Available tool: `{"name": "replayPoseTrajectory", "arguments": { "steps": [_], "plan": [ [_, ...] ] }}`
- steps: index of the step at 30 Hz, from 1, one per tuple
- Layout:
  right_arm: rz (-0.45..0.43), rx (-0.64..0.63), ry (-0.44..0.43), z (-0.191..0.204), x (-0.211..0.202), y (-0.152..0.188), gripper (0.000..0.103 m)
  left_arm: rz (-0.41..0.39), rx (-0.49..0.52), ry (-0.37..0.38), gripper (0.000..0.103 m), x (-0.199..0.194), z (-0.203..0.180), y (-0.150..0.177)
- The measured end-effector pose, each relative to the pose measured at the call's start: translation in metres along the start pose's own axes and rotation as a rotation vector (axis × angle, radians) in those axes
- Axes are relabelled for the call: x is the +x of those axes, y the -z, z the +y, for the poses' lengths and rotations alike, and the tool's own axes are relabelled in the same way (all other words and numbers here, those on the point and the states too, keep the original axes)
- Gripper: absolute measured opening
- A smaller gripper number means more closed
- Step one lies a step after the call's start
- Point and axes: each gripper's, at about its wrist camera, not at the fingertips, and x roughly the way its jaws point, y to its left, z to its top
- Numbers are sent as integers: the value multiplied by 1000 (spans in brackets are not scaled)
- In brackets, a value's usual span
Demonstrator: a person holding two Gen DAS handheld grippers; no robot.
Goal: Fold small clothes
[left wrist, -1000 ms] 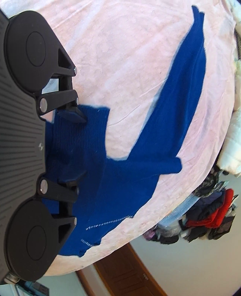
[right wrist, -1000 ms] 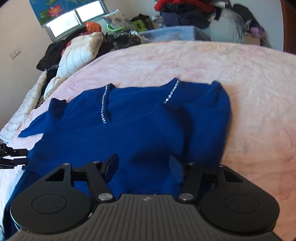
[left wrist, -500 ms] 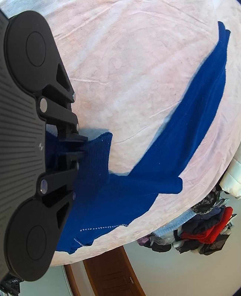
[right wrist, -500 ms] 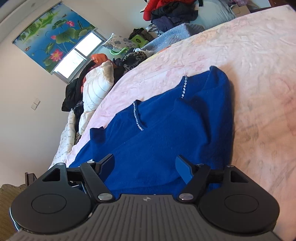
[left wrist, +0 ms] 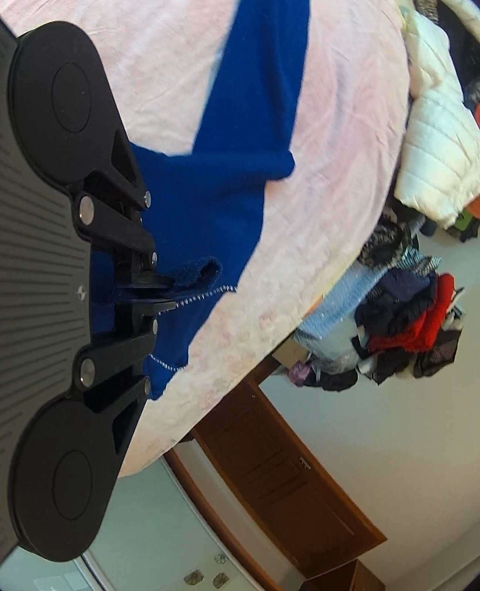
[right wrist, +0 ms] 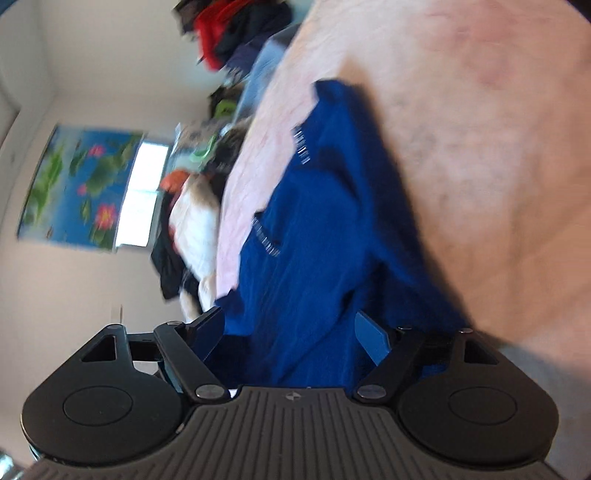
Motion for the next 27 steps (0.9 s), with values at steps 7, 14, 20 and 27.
{"name": "replayPoseTrajectory", "arguments": {
  "steps": [7,14,20,27],
  "plan": [
    [-178,127,-43,-13,9,-4,81,25,-5,-3,4,3,-2,7],
    [-325,41,13,2,25,-18,10,9,-10,33,4,-1,-1,-1],
    [-341,125,78,-31,-2,-28,16,71,-60,-24,4,26,29,16],
    [-274,17,9,1,-12,-31,83,206,-125,-175,4,62,86,45]
  ]
}}
